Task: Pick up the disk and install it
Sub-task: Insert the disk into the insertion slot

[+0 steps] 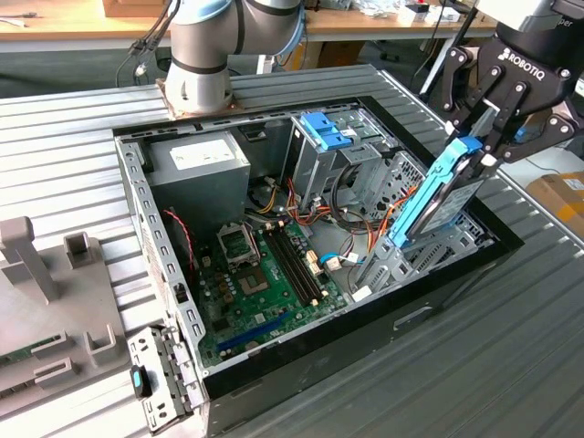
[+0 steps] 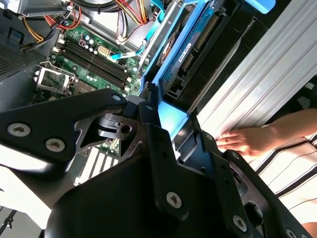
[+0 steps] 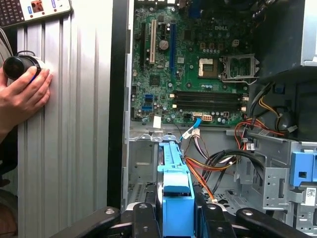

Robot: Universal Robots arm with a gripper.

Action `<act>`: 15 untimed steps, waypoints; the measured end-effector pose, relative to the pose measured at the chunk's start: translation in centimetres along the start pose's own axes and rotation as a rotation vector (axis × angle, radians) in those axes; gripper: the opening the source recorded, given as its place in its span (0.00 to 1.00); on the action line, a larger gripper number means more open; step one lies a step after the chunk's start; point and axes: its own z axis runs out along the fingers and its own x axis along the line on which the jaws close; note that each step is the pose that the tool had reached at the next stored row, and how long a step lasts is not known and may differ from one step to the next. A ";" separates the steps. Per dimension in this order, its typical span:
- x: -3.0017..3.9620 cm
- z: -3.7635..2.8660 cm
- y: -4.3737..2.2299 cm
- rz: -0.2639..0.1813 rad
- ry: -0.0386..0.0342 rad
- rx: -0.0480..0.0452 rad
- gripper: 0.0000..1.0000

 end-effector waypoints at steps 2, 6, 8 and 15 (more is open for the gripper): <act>-0.02 0.12 0.00 0.001 -0.0001 0.0000 0.37; -0.09 0.36 0.00 0.001 0.0000 0.0000 0.37; -0.09 0.75 0.01 0.001 0.0000 0.0000 0.37; -0.11 2.21 0.04 0.004 -0.0001 0.0000 0.37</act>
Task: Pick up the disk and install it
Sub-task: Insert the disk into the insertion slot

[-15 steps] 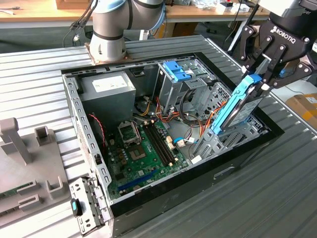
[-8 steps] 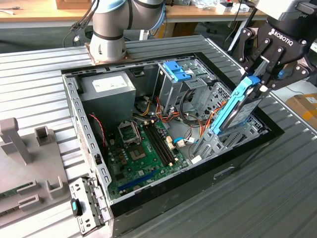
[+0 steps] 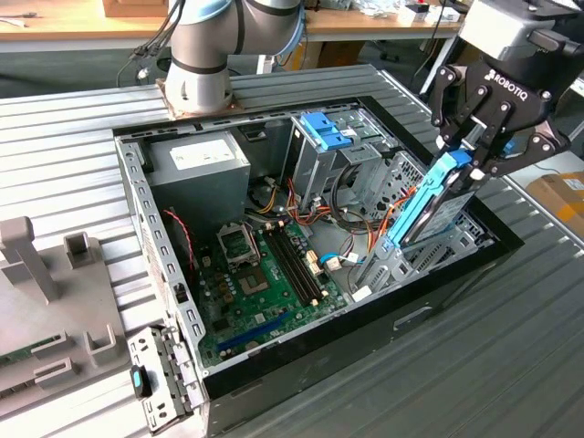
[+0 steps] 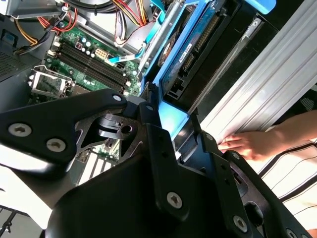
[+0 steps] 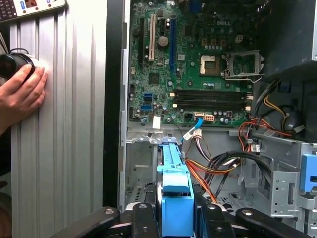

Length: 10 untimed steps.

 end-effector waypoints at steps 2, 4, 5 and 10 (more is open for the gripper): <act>0.02 0.62 0.01 0.001 0.0001 -0.0001 0.37; 0.06 1.17 0.02 0.002 0.0000 0.0000 0.37; 0.11 1.68 0.04 0.002 0.0000 0.0000 0.37; 0.31 3.00 0.07 0.005 0.0001 -0.0001 0.37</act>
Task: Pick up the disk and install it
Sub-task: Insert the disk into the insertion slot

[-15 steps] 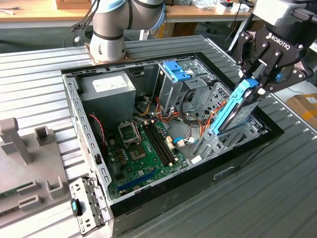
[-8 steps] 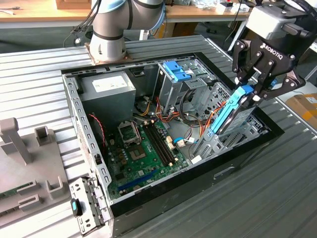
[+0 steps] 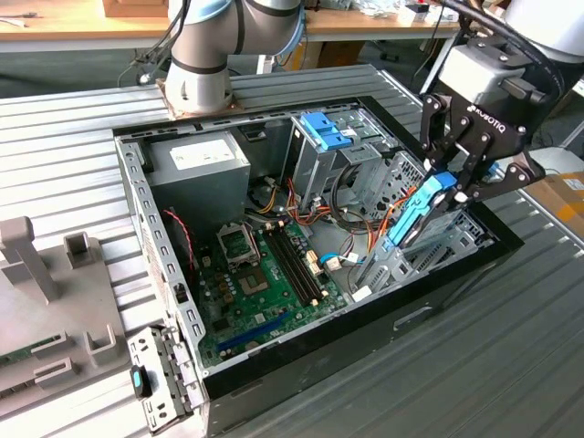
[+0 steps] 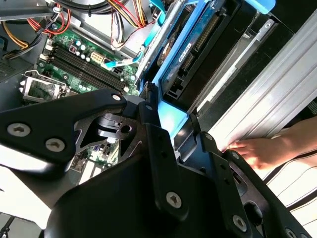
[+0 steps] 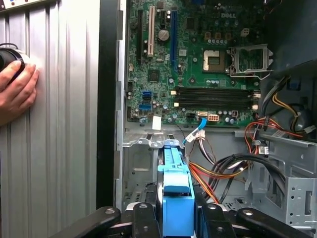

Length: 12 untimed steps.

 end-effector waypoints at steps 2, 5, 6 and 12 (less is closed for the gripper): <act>0.05 0.47 0.01 0.001 0.0001 -0.0001 0.37; 0.06 0.70 0.01 0.001 0.0002 -0.0001 0.37; 0.06 0.70 0.01 0.001 0.0003 -0.0001 0.37; 0.06 0.74 0.01 0.001 0.0001 -0.0001 0.44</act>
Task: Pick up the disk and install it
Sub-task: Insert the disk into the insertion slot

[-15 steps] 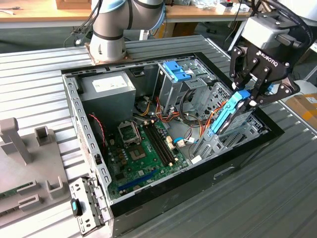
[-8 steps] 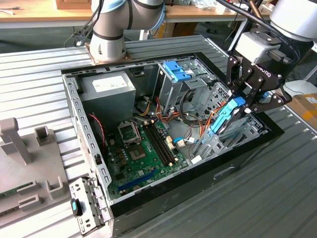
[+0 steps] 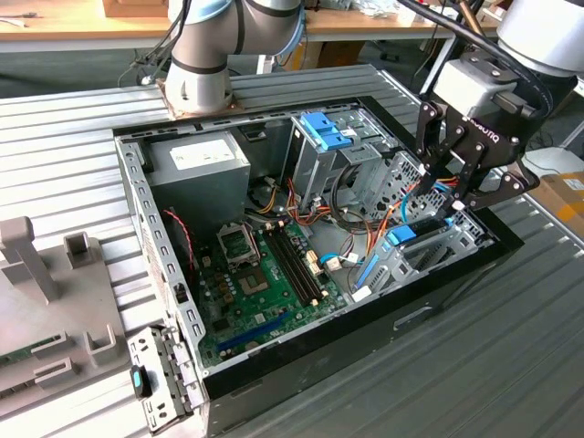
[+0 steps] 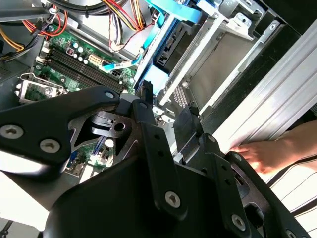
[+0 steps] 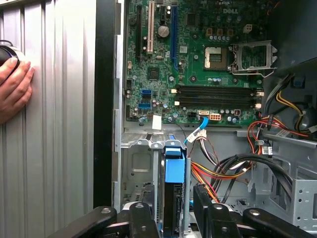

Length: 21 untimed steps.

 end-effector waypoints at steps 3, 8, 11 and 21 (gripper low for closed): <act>0.00 0.01 0.00 0.000 0.0000 0.0000 0.44; 0.00 0.05 0.00 0.000 0.0000 0.0000 0.44; 0.00 0.06 0.00 0.000 0.0000 0.0000 0.44; -0.18 0.10 -1.09 0.000 0.0000 0.0000 0.44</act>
